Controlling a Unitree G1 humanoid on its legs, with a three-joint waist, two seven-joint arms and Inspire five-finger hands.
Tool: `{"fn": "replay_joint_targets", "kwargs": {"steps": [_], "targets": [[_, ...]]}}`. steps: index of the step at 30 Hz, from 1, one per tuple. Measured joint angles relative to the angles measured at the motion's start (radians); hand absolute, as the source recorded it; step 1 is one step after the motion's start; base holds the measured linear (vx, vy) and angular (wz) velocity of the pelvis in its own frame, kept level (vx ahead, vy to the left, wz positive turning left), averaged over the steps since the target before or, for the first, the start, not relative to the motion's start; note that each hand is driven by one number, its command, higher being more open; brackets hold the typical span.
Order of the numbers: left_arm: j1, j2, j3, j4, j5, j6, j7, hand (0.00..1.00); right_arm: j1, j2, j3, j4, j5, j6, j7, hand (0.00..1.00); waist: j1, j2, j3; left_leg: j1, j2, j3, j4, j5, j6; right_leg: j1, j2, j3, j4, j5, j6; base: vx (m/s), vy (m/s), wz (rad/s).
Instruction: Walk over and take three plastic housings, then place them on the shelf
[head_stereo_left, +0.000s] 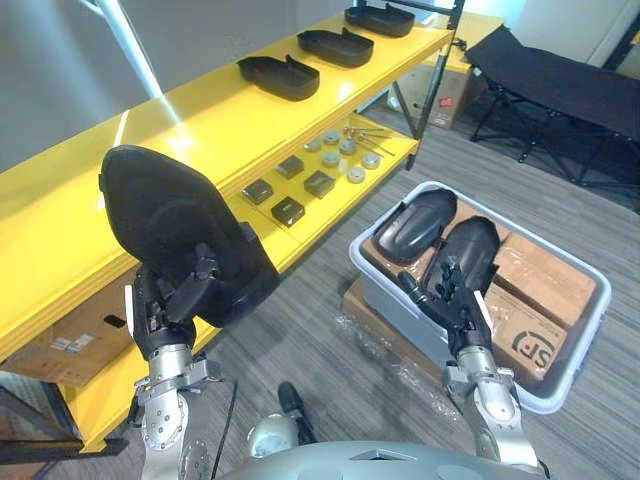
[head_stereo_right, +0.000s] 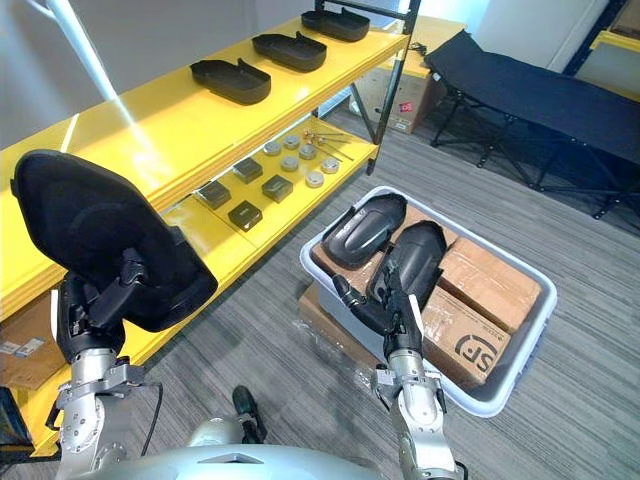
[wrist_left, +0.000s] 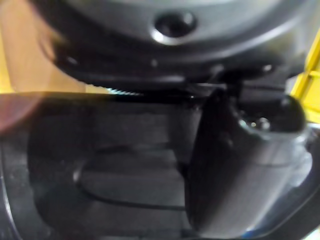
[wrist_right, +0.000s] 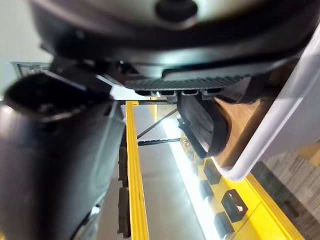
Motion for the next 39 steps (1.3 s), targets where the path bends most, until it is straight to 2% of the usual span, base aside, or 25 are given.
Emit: {"fn": "replay_joint_targets", "kwargs": {"steps": [4, 6, 7, 8, 9, 10, 11, 12, 13, 14, 16, 18, 20, 21, 22, 24, 26, 27, 29, 30, 31, 32, 34, 35, 39], "targets": [[0.012, -0.005, 0.007, -0.024, 0.005, 0.0, 0.045, 0.0, -0.06, 0.007, 0.062, -0.001, 0.0, -0.038, 0.002, 1.0, 0.029, 0.0, 0.03, -0.045, 0.022, -0.024, 0.176, -0.1, 0.002, 0.019, -0.042, 0.009, 0.071, -0.05, 0.009, -0.01, 0.064, 0.17], [0.013, -0.005, 0.018, -0.058, 0.02, 0.0, 0.049, 0.0, -0.089, 0.025, 0.084, -0.022, 0.001, -0.041, -0.001, 1.0, 0.05, -0.005, 0.039, -0.068, 0.022, -0.037, 0.249, -0.154, 0.0, 0.029, -0.073, -0.009, 0.104, -0.082, 0.026, -0.03, 0.084, 0.28], [0.012, -0.005, 0.038, -0.086, 0.042, 0.0, 0.045, 0.0, -0.11, 0.042, 0.09, -0.039, 0.007, -0.045, 0.0, 1.0, 0.062, -0.025, 0.05, -0.084, 0.019, -0.044, 0.303, -0.196, 0.016, 0.034, -0.104, -0.024, 0.134, -0.1, 0.031, 0.02, 0.097, 0.31], [0.011, -0.004, 0.049, -0.101, 0.043, 0.0, 0.043, 0.0, -0.121, 0.052, 0.093, -0.046, 0.015, -0.051, 0.0, 1.0, 0.071, -0.029, 0.052, -0.099, 0.022, -0.048, 0.357, -0.222, 0.026, 0.035, -0.12, -0.029, 0.155, -0.109, 0.032, 0.06, 0.096, 0.25], [0.007, -0.002, 0.061, -0.12, 0.048, -0.001, 0.04, 0.0, -0.131, 0.064, 0.093, -0.061, 0.018, -0.058, -0.001, 1.0, 0.081, -0.029, 0.053, -0.108, 0.02, -0.053, 0.435, -0.28, 0.029, 0.048, -0.141, -0.041, 0.187, -0.124, 0.025, 0.15, 0.144, 0.45], [-0.005, 0.0, 0.083, -0.131, 0.079, -0.002, 0.041, 0.0, -0.134, 0.073, 0.093, -0.081, 0.02, -0.064, -0.005, 1.0, 0.074, -0.029, 0.052, -0.097, -0.01, -0.076, 0.454, -0.339, 0.029, 0.072, -0.18, -0.042, 0.292, -0.131, -0.054, 0.23, 0.247, 1.09], [-0.023, 0.0, 0.087, -0.13, 0.102, -0.001, 0.04, 0.0, -0.134, 0.069, 0.093, -0.086, 0.038, -0.07, -0.006, 1.0, 0.054, -0.037, 0.048, -0.085, -0.058, -0.13, 0.427, -0.347, 0.048, 0.023, -0.25, 0.022, 0.459, -0.054, -0.195, 0.24, 0.264, 1.4], [-0.037, 0.007, 0.092, -0.133, 0.121, -0.001, 0.039, 0.0, -0.139, 0.064, 0.091, -0.086, 0.04, -0.07, -0.007, 1.0, 0.045, -0.039, 0.045, -0.068, -0.084, -0.154, 0.388, -0.344, 0.051, -0.025, -0.269, 0.11, 0.551, 0.007, -0.235, 0.18, 0.213, 1.28], [-0.048, 0.021, 0.097, -0.134, 0.124, -0.001, 0.039, 0.0, -0.144, 0.063, 0.091, -0.087, 0.04, -0.071, -0.008, 1.0, 0.045, -0.041, 0.045, -0.061, -0.091, -0.168, 0.369, -0.343, 0.049, -0.064, -0.261, 0.172, 0.595, 0.004, -0.212, 0.22, 0.17, 0.92], [-0.067, 0.045, 0.111, -0.133, 0.123, -0.001, 0.045, 0.0, -0.167, 0.063, 0.094, -0.092, 0.038, -0.073, -0.013, 1.0, 0.047, -0.043, 0.045, -0.046, -0.105, -0.202, 0.329, -0.336, 0.054, -0.144, -0.219, 0.259, 0.661, -0.034, -0.162, 0.23, 0.153, 0.77], [-0.075, 0.046, 0.133, -0.132, 0.119, -0.001, 0.057, 0.0, -0.197, 0.059, 0.095, -0.12, 0.036, -0.073, -0.031, 1.0, 0.05, -0.042, 0.046, 0.008, -0.136, -0.24, 0.258, -0.311, 0.038, -0.214, -0.178, 0.293, 0.661, -0.089, -0.149, 0.27, 0.152, 0.58], [-0.079, 0.047, 0.147, -0.132, 0.117, -0.001, 0.06, 0.0, -0.246, 0.03, 0.09, -0.156, 0.035, -0.076, -0.053, 1.0, 0.05, -0.033, 0.044, 0.063, -0.159, -0.263, 0.204, -0.298, 0.039, -0.288, -0.128, 0.32, 0.556, -0.112, -0.143, 0.28, 0.144, 0.5], [-0.11, 0.059, 0.138, -0.13, 0.113, 0.0, 0.06, 0.0, -0.279, 0.005, 0.057, -0.194, -0.004, -0.097, -0.085, 1.0, 0.046, -0.029, 0.042, 0.069, -0.174, -0.302, 0.194, -0.29, 0.053, -0.36, -0.068, 0.425, 0.396, -0.089, -0.106, 0.27, 0.098, 0.79], [-0.139, 0.067, 0.112, -0.12, 0.111, 0.0, 0.059, 0.0, -0.283, -0.008, 0.018, -0.222, -0.023, -0.113, -0.1, 1.0, 0.037, -0.03, 0.041, 0.071, -0.189, -0.34, 0.192, -0.287, 0.057, -0.398, -0.047, 0.515, 0.323, -0.065, -0.066, 0.35, 0.063, 1.3], [-0.153, 0.069, 0.088, -0.113, 0.112, 0.0, 0.058, 0.0, -0.283, -0.008, -0.016, -0.244, -0.042, -0.12, -0.12, 1.0, 0.017, -0.031, 0.041, 0.089, -0.204, -0.369, 0.177, -0.286, 0.058, -0.41, -0.041, 0.578, 0.297, -0.043, -0.031, 0.3, 0.047, 1.37], [-0.149, 0.07, 0.068, -0.112, 0.111, 0.0, 0.05, 0.0, -0.282, -0.007, -0.055, -0.28, -0.049, -0.121, -0.134, 1.0, 0.013, -0.043, 0.034, 0.152, -0.225, -0.403, 0.128, -0.283, 0.062, -0.397, -0.039, 0.613, 0.279, -0.025, -0.002, 0.3, 0.002, 0.97], [-0.151, 0.077, 0.072, -0.116, 0.109, 0.0, 0.043, 0.0, -0.282, -0.012, -0.101, -0.32, -0.05, -0.127, -0.12, 1.0, 0.015, -0.057, 0.016, 0.162, -0.224, -0.421, 0.134, -0.289, 0.05, -0.377, -0.019, 0.594, 0.229, -0.021, -0.005, 0.32, -0.066, 0.65], [-0.156, 0.078, 0.08, -0.115, 0.105, 0.0, 0.034, 0.0, -0.284, -0.026, -0.13, -0.353, -0.044, -0.132, -0.104, 1.0, 0.015, -0.063, 0.012, 0.162, -0.219, -0.434, 0.149, -0.3, 0.032, -0.362, 0.005, 0.566, 0.188, -0.017, -0.01, 0.18, -0.098, 0.52], [-0.156, 0.077, 0.083, -0.115, 0.069, 0.0, 0.016, 0.0, -0.285, -0.052, -0.164, -0.393, -0.022, -0.134, -0.062, 1.0, 0.009, -0.074, 0.006, 0.163, -0.216, -0.429, 0.181, -0.321, -0.003, -0.321, 0.047, 0.541, 0.102, 0.052, -0.049, 0.22, -0.176, 0.41], [-0.155, 0.058, 0.082, -0.116, 0.035, 0.001, 0.003, 0.0, -0.283, -0.061, -0.187, -0.418, 0.014, -0.132, -0.025, 1.0, -0.008, -0.06, -0.002, 0.161, -0.183, -0.359, 0.233, -0.362, -0.053, -0.246, 0.084, 0.486, 0.005, 0.104, -0.077, 0.23, -0.183, 0.22], [-0.156, 0.057, 0.082, -0.116, 0.032, 0.001, 0.001, 0.0, -0.282, -0.061, -0.188, -0.419, 0.016, -0.132, -0.023, 1.0, -0.009, -0.059, -0.002, 0.16, -0.179, -0.353, 0.237, -0.365, -0.056, -0.242, 0.087, 0.484, -0.001, 0.106, -0.079, 0.18, -0.137, 0.26], [-0.164, 0.049, 0.068, -0.119, 0.028, 0.001, -0.025, 0.0, -0.253, -0.061, -0.207, -0.436, 0.025, -0.119, -0.014, 1.0, -0.023, -0.047, -0.011, 0.145, -0.14, -0.263, 0.278, -0.38, -0.079, -0.197, 0.113, 0.456, -0.071, 0.126, -0.09, 0.09, -0.047, 0.23], [-0.19, 0.046, 0.013, -0.121, 0.029, 0.001, -0.069, 0.0, -0.191, -0.058, -0.24, -0.453, 0.038, -0.096, -0.019, 1.0, -0.047, -0.037, -0.019, 0.146, -0.107, -0.151, 0.284, -0.394, -0.073, -0.158, 0.129, 0.421, -0.117, 0.13, -0.09, 0.1, -0.108, 0.4], [-0.205, 0.046, -0.03, -0.125, 0.032, 0.001, -0.097, 0.0, -0.16, -0.046, -0.257, -0.452, 0.038, -0.087, -0.03, 1.0, -0.06, -0.022, -0.027, 0.154, -0.104, -0.134, 0.259, -0.39, -0.064, -0.16, 0.139, 0.416, -0.119, 0.13, -0.09, 0.09, -0.092, 0.27], [-0.241, 0.049, -0.086, -0.133, 0.034, 0.001, -0.159, 0.0, -0.099, 0.001, -0.258, -0.451, 0.038, -0.075, -0.059, 1.0, -0.097, -0.01, -0.032, 0.174, -0.114, -0.117, 0.227, -0.381, -0.055, -0.151, 0.145, 0.427, -0.151, 0.132, -0.087, 0.01, -0.005, -0.14]]}}
